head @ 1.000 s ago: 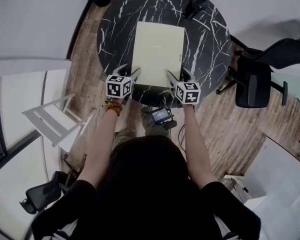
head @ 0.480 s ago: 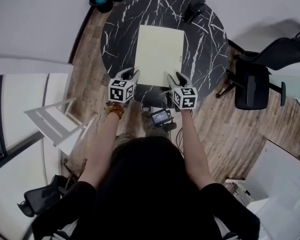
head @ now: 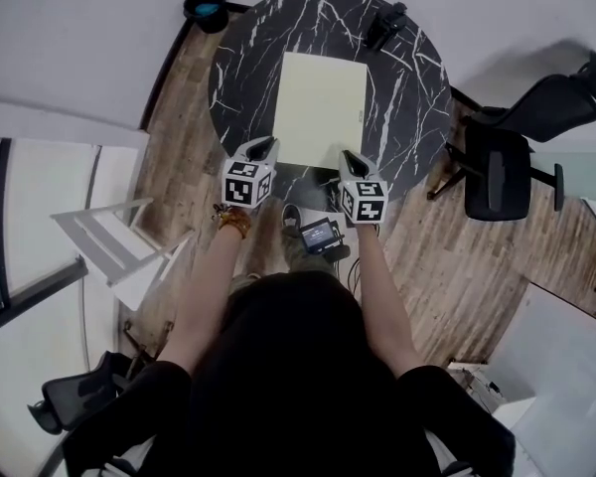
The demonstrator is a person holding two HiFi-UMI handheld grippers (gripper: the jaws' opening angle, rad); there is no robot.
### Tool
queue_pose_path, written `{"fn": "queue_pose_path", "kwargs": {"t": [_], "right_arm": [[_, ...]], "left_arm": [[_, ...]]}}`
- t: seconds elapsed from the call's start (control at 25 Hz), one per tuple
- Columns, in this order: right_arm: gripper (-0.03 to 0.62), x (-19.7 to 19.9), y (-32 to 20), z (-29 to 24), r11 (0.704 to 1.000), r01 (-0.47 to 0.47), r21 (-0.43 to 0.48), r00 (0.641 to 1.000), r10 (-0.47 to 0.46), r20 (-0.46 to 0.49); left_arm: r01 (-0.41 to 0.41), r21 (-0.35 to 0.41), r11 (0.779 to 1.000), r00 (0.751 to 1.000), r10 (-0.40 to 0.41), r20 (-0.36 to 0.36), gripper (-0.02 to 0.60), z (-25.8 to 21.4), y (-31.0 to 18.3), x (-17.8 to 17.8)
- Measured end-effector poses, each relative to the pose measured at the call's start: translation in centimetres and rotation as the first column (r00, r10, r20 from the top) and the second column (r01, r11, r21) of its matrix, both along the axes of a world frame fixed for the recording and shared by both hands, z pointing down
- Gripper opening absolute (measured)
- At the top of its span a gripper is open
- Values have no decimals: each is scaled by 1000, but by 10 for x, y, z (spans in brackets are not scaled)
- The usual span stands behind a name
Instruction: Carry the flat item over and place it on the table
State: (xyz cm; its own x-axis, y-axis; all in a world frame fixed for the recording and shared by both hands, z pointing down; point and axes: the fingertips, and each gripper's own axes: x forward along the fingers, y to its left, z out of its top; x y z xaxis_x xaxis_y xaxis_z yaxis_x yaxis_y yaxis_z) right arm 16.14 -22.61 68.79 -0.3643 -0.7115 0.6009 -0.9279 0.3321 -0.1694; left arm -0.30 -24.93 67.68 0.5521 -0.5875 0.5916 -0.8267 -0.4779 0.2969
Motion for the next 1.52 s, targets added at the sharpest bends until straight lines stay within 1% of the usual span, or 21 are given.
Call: {"fn": "queue_pose_path", "kwargs": {"t": [0.2,0.36,0.56,0.76,0.96,1.24,1.52], "right_arm": [[18,-7,16,-18,999,-13,41,1000,13,-11],[17,-16,28,-38,996,-13,89,1000,14,-13],[18,-24,47,-62,990,-10,143,1000,14,-24],[18,-36,71,-81,984,-7,179,999,13,-31],[18,-55,92,-95,978,-1,209,999,10,-41],[18,-76,112,-129,960,-9,278,999,23,-46],[18,-96,138,-179,922,11,386,998,15,-64]], "left_arm": [[-5,31,999,1000,6,-1,31,-14,17,-2],[-18,84,996,1000,19,-6,31,-33,28,-2],[-37,157,987,999,41,-23,32,-60,42,4],[-54,225,973,998,60,-23,32,-88,63,4],[-54,274,960,997,65,-33,32,-113,81,1],[-52,360,931,997,72,-41,32,-150,105,-8],[-21,451,892,997,53,-57,32,-188,135,-23]]}}
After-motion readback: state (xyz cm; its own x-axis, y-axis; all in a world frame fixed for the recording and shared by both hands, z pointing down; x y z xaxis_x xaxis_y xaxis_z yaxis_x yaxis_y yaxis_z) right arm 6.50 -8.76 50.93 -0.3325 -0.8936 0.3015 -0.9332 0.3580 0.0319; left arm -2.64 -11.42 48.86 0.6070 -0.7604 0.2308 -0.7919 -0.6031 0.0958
